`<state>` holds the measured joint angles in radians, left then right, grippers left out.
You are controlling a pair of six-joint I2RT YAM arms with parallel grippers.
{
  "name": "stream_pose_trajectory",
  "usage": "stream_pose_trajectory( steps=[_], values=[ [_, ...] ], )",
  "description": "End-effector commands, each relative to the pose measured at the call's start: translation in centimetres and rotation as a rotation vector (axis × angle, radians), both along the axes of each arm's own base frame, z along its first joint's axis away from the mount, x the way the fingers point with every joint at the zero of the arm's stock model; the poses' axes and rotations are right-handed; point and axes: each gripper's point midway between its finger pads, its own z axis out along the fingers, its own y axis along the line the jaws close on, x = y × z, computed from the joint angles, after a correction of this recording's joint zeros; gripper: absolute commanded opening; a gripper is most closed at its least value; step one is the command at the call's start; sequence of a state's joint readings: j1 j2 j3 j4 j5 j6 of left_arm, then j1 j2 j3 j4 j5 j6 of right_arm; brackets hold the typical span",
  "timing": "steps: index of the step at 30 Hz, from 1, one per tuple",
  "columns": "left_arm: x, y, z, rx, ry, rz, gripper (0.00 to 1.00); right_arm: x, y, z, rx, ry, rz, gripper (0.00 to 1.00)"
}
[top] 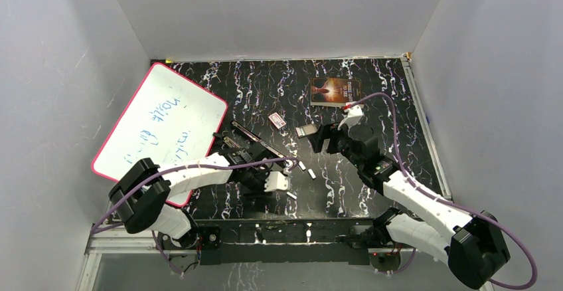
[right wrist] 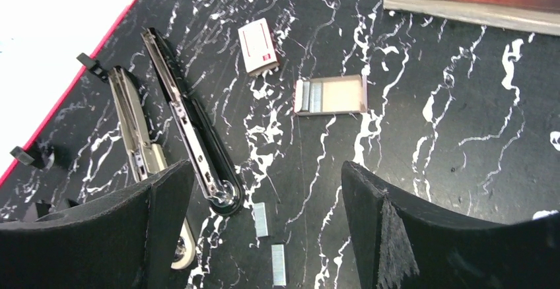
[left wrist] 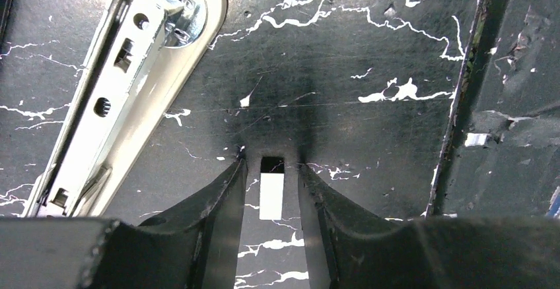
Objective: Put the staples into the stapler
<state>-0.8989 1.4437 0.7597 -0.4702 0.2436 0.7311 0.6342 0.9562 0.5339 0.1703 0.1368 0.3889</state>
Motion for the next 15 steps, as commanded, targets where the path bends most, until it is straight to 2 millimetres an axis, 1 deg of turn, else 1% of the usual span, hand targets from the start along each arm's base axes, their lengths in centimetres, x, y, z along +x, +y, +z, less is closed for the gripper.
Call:
stream_pose_trajectory(
  steps=[1,4,7,10,13,15],
  values=[
    [-0.3,-0.1,0.1,-0.015,0.014,0.021,0.34,0.7,-0.8,1.0,0.022,-0.058,-0.052,0.90],
    [0.6,-1.5,2.2,-0.102,-0.025,0.047,0.36,0.6,-0.8,1.1,0.025,-0.061,-0.047,0.90],
    [2.0,-3.3,5.5,-0.233,-0.112,0.065,0.37,0.5,-1.3,0.6,0.012,-0.004,-0.085,0.90],
    [2.8,-4.8,8.2,-0.351,-0.164,0.095,0.38,0.6,-1.1,0.0,-0.019,0.034,-0.078,0.91],
    [4.1,-5.9,11.1,-0.476,-0.233,0.181,0.39,0.5,-0.8,-0.7,-0.043,0.063,-0.056,0.92],
    [5.2,-6.2,13.2,-0.555,-0.286,0.258,0.40,0.3,-0.7,-1.3,-0.059,0.088,-0.047,0.93]
  ],
)
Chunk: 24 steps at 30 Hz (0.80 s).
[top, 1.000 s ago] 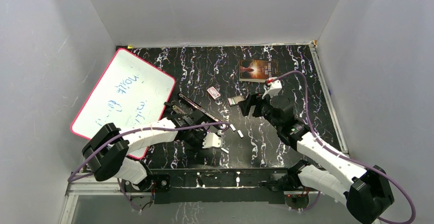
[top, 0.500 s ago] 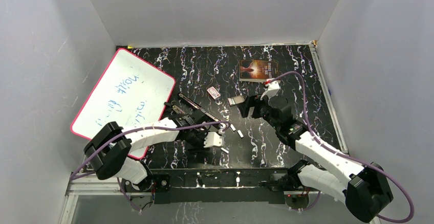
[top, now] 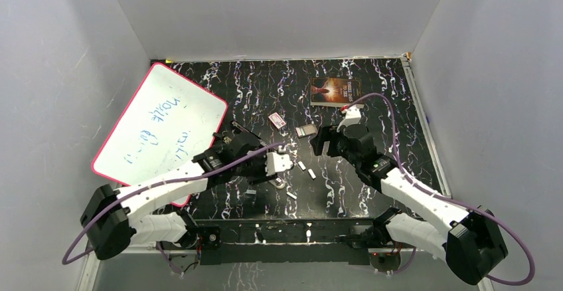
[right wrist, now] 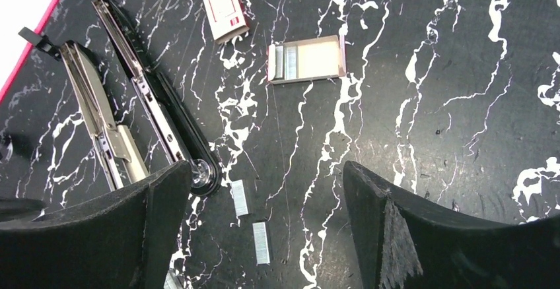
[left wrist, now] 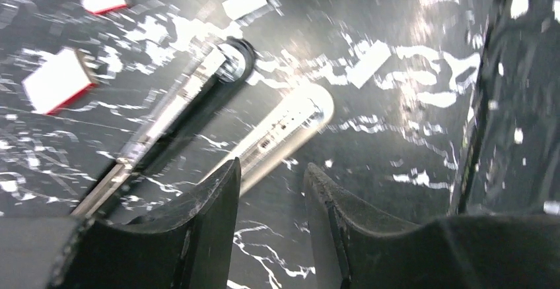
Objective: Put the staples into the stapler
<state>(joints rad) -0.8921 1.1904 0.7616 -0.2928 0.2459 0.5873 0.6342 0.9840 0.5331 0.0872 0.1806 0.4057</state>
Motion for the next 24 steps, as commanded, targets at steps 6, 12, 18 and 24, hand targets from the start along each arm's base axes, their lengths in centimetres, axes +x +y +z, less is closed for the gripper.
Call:
stream_pose_trajectory(
  steps=[6,12,18,24],
  values=[
    [6.8,0.4,9.5,-0.336,-0.178,0.547,0.67,0.6,0.6,1.0,0.012,0.022,0.002,0.98],
    [7.4,1.0,9.1,-0.324,-0.117,0.653,0.83,0.8,0.5,0.2,-0.016,0.046,-0.007,0.98],
    [8.3,0.8,8.5,-0.281,-0.035,0.740,0.85,0.7,0.8,-2.1,-0.099,0.162,0.026,0.98],
    [12.1,4.6,9.4,-0.423,0.108,0.931,0.92,-0.8,1.3,-3.3,-0.104,0.205,0.103,0.98]
  ],
)
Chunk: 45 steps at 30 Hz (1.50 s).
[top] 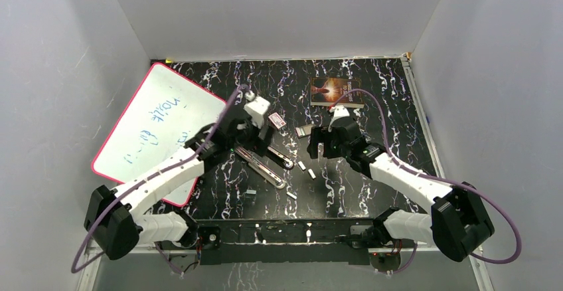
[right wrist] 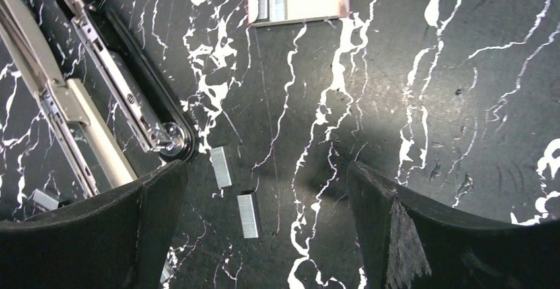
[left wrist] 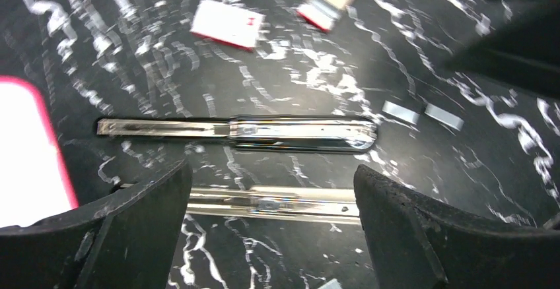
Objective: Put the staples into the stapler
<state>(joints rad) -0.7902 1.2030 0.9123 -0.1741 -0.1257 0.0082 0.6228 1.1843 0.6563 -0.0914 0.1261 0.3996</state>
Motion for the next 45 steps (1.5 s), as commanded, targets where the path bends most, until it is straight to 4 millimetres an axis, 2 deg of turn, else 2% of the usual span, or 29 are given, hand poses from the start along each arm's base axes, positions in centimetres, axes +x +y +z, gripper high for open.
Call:
stream_pose_trajectory(
  steps=[1,3,6,14,17,21,24,28,34,40,45],
  values=[
    [3.6,4.1,2.1,-0.193,0.091,0.194,0.92,-0.8,1.0,0.7,0.035,-0.002,0.079,0.98],
    [4.5,5.4,1.9,-0.218,0.123,0.236,0.92,-1.3,1.2,0.3,0.035,0.013,0.106,0.98],
    [5.1,6.2,1.4,-0.221,0.155,0.270,0.92,-2.3,2.0,-0.2,-0.004,0.005,0.151,0.98],
    [5.1,5.5,0.6,-0.224,0.238,0.272,0.93,-6.5,4.7,-1.6,-0.099,-0.006,0.305,0.92],
    [5.0,5.3,1.0,-0.241,0.241,0.263,0.93,-8.3,5.8,-2.7,-0.137,0.007,0.371,0.87],
    [5.0,5.5,1.4,-0.234,0.206,0.255,0.95,-12.5,9.1,-3.8,-0.102,0.003,0.643,0.75],
    [4.8,5.6,1.3,-0.238,0.201,0.251,0.96,-13.9,9.9,-5.2,-0.149,0.036,0.706,0.68],
    [4.3,5.7,0.9,-0.235,0.213,0.245,0.96,-14.2,9.9,-6.1,-0.197,0.062,0.709,0.60],
    [4.4,5.7,0.8,-0.232,0.212,0.244,0.96,-14.2,9.6,-6.6,-0.243,0.085,0.692,0.54],
    [4.3,5.7,0.6,-0.229,0.214,0.242,0.96,-14.0,8.6,-6.9,-0.316,0.104,0.655,0.52],
    [4.3,5.7,0.4,-0.225,0.217,0.240,0.96,-14.3,8.6,-7.0,-0.346,0.114,0.666,0.51]
  ],
)
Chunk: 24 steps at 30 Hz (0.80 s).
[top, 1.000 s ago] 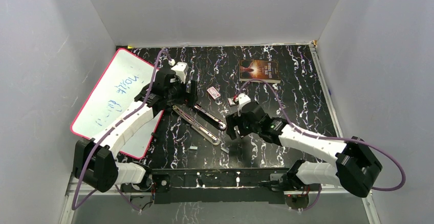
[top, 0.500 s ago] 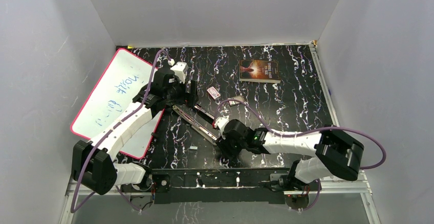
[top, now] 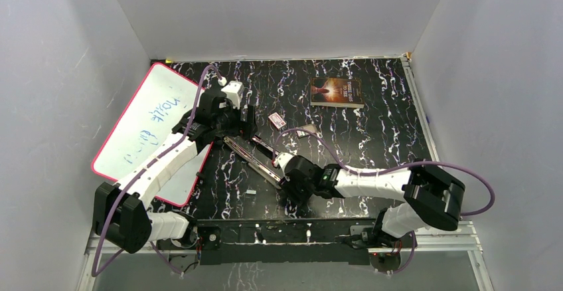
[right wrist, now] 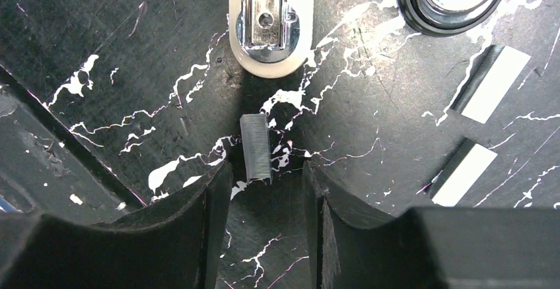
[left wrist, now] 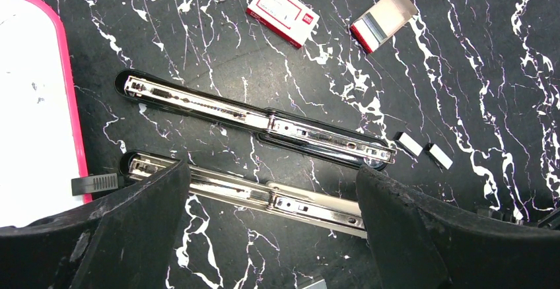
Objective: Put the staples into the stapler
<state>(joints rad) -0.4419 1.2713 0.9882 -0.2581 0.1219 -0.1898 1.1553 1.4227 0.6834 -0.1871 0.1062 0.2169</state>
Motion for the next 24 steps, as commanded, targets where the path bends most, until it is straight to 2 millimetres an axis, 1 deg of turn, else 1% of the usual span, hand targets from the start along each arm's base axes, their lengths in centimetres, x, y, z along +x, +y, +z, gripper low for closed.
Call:
stream_pose_trajectory(
  steps=[1,11,17,24],
  values=[
    [-0.38,-0.09,0.83,-0.018,-0.026,-0.021,0.96,0.09,0.44,0.52,-0.030,-0.012,-0.001,0.51],
    [-0.41,0.00,0.66,-0.014,-0.024,-0.017,0.96,-0.71,1.06,0.14,-0.048,-0.011,0.048,0.47],
    [-0.38,0.03,0.64,-0.012,-0.026,-0.017,0.96,-0.73,0.53,-0.16,-0.082,-0.013,0.040,0.45],
    [-0.40,0.04,0.56,-0.011,-0.025,-0.017,0.96,-0.79,0.52,-0.15,-0.097,-0.006,0.034,0.42]
  ],
)
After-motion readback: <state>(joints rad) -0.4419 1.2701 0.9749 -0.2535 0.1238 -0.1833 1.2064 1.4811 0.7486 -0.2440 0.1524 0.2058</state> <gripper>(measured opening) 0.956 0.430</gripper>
